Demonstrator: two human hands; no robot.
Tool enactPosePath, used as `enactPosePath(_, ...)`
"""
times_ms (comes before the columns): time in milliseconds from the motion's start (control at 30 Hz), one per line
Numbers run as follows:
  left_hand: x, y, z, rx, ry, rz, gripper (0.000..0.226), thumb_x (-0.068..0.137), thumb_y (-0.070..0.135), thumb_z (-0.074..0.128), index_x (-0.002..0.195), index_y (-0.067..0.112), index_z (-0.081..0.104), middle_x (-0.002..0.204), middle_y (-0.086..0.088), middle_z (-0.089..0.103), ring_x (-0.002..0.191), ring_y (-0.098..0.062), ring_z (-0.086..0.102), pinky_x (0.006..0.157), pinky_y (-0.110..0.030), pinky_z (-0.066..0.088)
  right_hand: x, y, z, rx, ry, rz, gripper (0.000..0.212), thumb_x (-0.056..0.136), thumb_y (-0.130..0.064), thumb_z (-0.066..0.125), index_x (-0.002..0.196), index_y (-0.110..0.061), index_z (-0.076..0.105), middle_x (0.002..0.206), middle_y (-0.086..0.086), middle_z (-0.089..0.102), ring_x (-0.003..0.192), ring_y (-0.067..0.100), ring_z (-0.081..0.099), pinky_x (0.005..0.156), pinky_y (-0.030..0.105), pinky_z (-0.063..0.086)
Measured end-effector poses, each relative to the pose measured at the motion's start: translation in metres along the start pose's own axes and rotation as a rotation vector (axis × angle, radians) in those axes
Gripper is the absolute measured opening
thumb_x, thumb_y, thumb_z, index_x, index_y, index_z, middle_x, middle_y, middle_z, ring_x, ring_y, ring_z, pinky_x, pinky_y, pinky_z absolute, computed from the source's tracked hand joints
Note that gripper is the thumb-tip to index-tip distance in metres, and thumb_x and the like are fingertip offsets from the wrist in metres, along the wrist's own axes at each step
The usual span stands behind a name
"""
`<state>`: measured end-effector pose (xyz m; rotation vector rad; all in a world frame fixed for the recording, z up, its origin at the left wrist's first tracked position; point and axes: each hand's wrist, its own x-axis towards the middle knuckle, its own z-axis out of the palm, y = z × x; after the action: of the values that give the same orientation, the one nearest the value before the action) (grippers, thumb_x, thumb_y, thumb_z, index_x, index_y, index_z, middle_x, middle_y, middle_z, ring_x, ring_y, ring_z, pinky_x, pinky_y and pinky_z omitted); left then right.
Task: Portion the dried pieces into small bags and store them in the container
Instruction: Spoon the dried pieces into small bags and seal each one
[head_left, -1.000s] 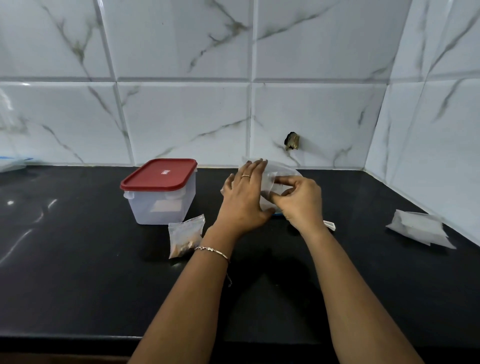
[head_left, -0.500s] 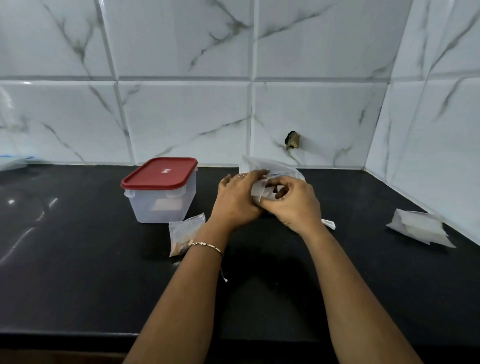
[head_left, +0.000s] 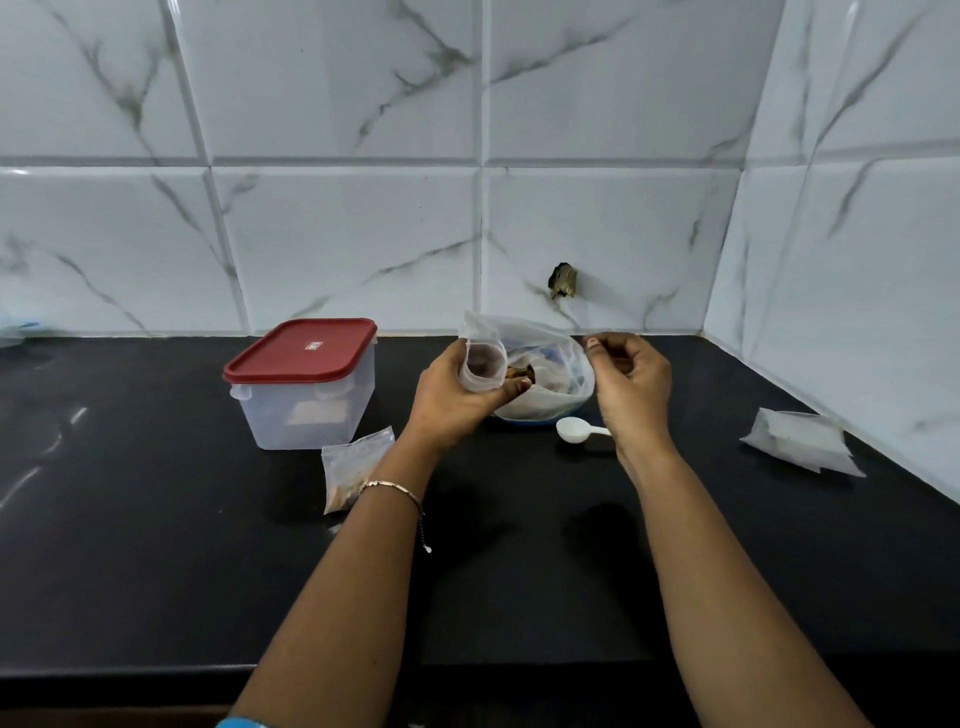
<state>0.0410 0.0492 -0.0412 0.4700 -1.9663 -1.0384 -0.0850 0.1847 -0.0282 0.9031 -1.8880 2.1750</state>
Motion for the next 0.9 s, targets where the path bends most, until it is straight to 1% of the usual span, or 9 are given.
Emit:
enactPosePath(133,-0.001,-0.007,0.001,0.031,-0.033,-0.056,0.054,0.066,0.038,0.087,0.108,0.016,0.062,0.102,0.003,0.068,0.097,-0.012,0.065,0.09,-0.029,0.053,0.007,0.023,-0.032,-0.325,-0.043,0.082,0.007,0.089,-0.023,0.065,0.085,-0.027,0.07,0.085,-0.01,0.07,0.085,0.009,0.066,0.076,0.027,0.051)
enactPosePath(200,-0.002,-0.008,0.001,0.058,-0.037,-0.082,0.055,0.066,0.037,0.087,0.11,0.016,0.061,0.105,0.001,0.068,0.1,-0.014,0.064,0.093,-0.033,0.053,0.008,0.03,-0.044,-0.518,-0.108,0.115,0.008,0.089,-0.029,0.065,0.09,-0.027,0.073,0.092,-0.009,0.071,0.094,0.014,0.066,0.084,0.03,0.05)
enactPosePath(333,-0.004,-0.007,-0.002,0.067,0.002,-0.114,0.049,0.069,0.033,0.086,0.107,0.016,0.061,0.103,0.001,0.069,0.098,-0.014,0.065,0.093,-0.035,0.053,0.005,0.034,-0.055,-0.908,-0.353,0.194,0.025,0.085,-0.051,0.064,0.101,-0.033,0.072,0.108,-0.007,0.069,0.119,0.022,0.05,0.1,0.041,0.032)
enactPosePath(433,-0.005,-0.007,-0.004,0.055,0.03,-0.135,0.044,0.07,0.032,0.086,0.103,0.017,0.061,0.101,0.001,0.069,0.096,-0.015,0.066,0.093,-0.036,0.053,0.001,0.032,-0.054,-1.041,-0.455,0.162,0.018,0.086,-0.046,0.065,0.096,-0.032,0.07,0.103,-0.005,0.068,0.116,0.023,0.05,0.098,0.043,0.029)
enactPosePath(533,-0.004,-0.009,-0.007,0.054,0.074,-0.164,0.041,0.074,0.031,0.083,0.105,0.017,0.061,0.103,0.0,0.07,0.098,-0.017,0.066,0.092,-0.036,0.053,0.001,0.03,-0.058,-1.035,-0.502,0.127,0.01,0.085,-0.038,0.068,0.088,-0.029,0.066,0.089,-0.009,0.066,0.098,0.017,0.058,0.091,0.038,0.033)
enactPosePath(600,-0.001,-0.011,-0.008,0.053,0.104,-0.184,0.04,0.075,0.03,0.082,0.107,0.018,0.061,0.105,-0.001,0.07,0.099,-0.017,0.066,0.093,-0.038,0.053,0.004,0.027,-0.065,-0.917,-0.55,0.137,0.009,0.084,-0.035,0.071,0.082,-0.027,0.067,0.079,-0.009,0.067,0.081,0.015,0.062,0.078,0.032,0.043)
enactPosePath(667,0.002,-0.014,-0.009,0.052,0.121,-0.205,0.038,0.075,0.03,0.082,0.105,0.021,0.06,0.106,-0.002,0.07,0.099,-0.018,0.066,0.094,-0.04,0.052,0.008,0.021,-0.072,-0.742,-0.596,0.147,0.008,0.086,-0.028,0.069,0.078,-0.025,0.069,0.073,-0.004,0.069,0.069,0.015,0.062,0.065,0.029,0.047)
enactPosePath(767,0.009,-0.014,-0.008,0.071,0.137,-0.234,0.04,0.075,0.033,0.081,0.107,0.02,0.061,0.111,-0.005,0.068,0.102,-0.021,0.064,0.095,-0.041,0.052,0.015,0.007,-0.074,-0.532,-0.681,0.155,0.015,0.095,-0.022,0.059,0.092,-0.021,0.074,0.071,0.0,0.063,0.066,0.011,0.052,0.058,0.021,0.037)
enactPosePath(900,0.015,-0.017,-0.003,0.103,0.116,-0.293,0.069,0.068,0.044,0.082,0.125,0.014,0.058,0.125,-0.008,0.059,0.113,-0.024,0.059,0.099,-0.045,0.049,0.034,-0.008,-0.054,-0.368,-0.684,0.176,0.023,0.101,-0.022,0.047,0.104,-0.021,0.071,0.067,-0.005,0.045,0.06,0.006,0.037,0.058,0.021,0.031)
